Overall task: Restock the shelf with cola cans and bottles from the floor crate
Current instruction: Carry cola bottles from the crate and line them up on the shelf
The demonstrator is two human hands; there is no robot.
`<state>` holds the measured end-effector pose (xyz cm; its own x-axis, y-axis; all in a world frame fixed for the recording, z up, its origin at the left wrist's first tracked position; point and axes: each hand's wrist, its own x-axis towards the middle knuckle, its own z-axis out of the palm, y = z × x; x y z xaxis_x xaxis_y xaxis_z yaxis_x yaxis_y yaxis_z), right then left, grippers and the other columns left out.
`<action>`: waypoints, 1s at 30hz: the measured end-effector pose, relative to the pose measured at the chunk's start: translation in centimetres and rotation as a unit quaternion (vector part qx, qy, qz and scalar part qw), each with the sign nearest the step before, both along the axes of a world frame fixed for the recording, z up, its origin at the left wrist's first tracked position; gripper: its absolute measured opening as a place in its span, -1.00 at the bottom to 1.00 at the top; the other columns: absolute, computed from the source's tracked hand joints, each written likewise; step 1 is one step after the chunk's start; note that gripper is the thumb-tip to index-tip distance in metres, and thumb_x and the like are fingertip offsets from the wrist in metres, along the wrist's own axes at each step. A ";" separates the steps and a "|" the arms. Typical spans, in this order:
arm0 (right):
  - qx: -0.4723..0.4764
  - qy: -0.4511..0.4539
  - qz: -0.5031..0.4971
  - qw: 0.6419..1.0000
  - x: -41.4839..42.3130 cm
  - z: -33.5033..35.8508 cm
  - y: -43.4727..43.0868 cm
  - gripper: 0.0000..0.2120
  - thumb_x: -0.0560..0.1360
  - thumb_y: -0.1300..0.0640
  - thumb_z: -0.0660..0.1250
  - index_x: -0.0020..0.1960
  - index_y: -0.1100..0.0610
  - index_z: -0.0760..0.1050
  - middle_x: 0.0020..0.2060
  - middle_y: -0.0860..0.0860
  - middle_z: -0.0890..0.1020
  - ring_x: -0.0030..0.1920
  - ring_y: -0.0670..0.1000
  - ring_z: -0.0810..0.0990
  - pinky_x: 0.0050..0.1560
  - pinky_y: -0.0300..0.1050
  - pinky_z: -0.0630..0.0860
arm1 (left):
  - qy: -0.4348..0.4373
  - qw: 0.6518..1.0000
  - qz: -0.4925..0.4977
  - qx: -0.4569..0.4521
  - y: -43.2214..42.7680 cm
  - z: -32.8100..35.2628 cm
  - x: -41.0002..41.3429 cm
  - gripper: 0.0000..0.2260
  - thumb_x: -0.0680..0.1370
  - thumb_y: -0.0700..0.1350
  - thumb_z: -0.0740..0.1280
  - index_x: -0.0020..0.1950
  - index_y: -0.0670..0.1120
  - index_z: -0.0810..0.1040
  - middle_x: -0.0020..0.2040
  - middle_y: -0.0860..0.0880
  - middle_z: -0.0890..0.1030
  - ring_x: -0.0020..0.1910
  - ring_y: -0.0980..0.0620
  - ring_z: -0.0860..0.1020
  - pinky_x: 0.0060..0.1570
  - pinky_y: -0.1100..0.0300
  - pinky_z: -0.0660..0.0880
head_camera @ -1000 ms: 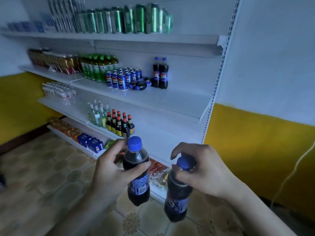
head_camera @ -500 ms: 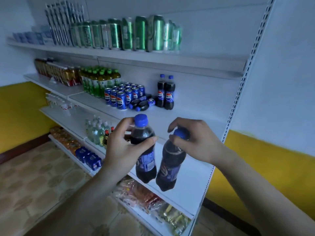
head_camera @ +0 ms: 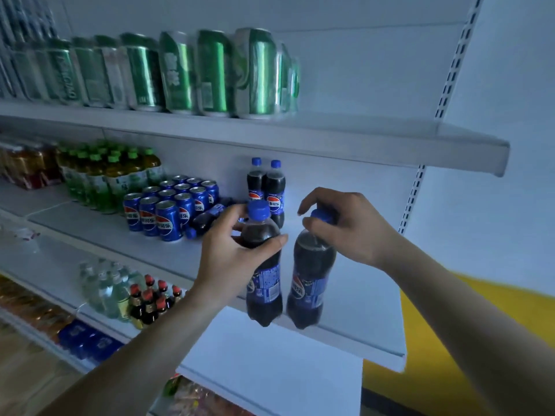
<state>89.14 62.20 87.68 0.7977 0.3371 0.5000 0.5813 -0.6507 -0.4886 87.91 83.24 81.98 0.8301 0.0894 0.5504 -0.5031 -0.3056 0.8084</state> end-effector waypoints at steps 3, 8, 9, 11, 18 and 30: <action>-0.022 -0.006 -0.036 0.999 3.2 -0.8 1.0 -0.86 0.45 0.02 0.33 -0.01 -0.02 0.59 -0.39 0.00 0.57 -0.33 -0.03 0.49 -0.21 -0.09 0.47 | -0.006 1.000 -0.012 -0.015 0.9 -0.6 4.8 -0.56 0.29 0.04 0.63 0.11 0.00 0.61 -0.04 0.05 0.72 -0.04 0.05 0.68 0.04 0.03 0.62; -0.019 0.001 -0.066 0.998 7.2 -3.4 2.4 -0.71 0.42 -0.15 0.23 0.00 -0.03 0.59 -0.29 -0.04 0.62 -0.25 0.04 0.55 -0.14 0.03 0.55 | -0.014 1.000 0.007 0.006 1.1 -2.8 11.1 -0.55 0.25 0.18 0.59 0.02 0.03 0.58 -0.08 0.02 0.67 -0.08 0.00 0.65 -0.02 -0.03 0.59; -0.012 0.002 -0.072 0.997 7.9 -3.7 2.6 -0.71 0.43 -0.15 0.23 0.01 -0.03 0.59 -0.26 -0.04 0.64 -0.23 0.05 0.56 -0.12 0.05 0.56 | -0.017 1.000 0.005 0.014 1.1 -3.3 11.8 -0.58 0.26 0.15 0.60 0.00 0.05 0.56 -0.10 0.05 0.67 -0.09 0.05 0.64 -0.05 0.04 0.58; -0.010 -0.010 -0.085 0.996 9.0 -4.2 3.1 -0.75 0.47 -0.11 0.26 0.03 -0.03 0.60 -0.21 -0.04 0.65 -0.19 0.03 0.57 -0.10 0.05 0.55 | -0.031 0.999 0.004 0.035 1.2 -4.3 13.0 -0.61 0.29 0.08 0.64 0.00 0.05 0.55 -0.09 0.07 0.66 -0.10 0.10 0.62 -0.08 0.16 0.54; 0.164 0.002 -0.143 0.976 7.6 -9.3 3.9 -0.68 0.53 -0.13 0.34 0.21 -0.02 0.53 0.00 -0.11 0.54 -0.01 -0.06 0.58 -0.02 -0.23 0.52 | -0.055 0.996 0.021 0.065 1.6 -5.9 15.6 -0.55 0.37 0.23 0.56 0.06 0.00 0.53 -0.03 0.05 0.63 -0.02 0.01 0.61 0.00 0.02 0.56; 0.069 0.145 -0.384 0.909 3.7 -21.3 7.5 -0.35 0.30 -0.24 0.55 0.28 -0.04 0.45 0.08 -0.10 0.61 0.13 0.05 0.59 0.05 -0.02 0.50 | 0.205 0.932 -0.277 0.112 7.5 -13.6 15.4 -0.49 0.46 -0.25 0.55 0.34 0.04 0.50 0.26 0.11 0.64 0.31 0.12 0.57 0.37 -0.03 0.48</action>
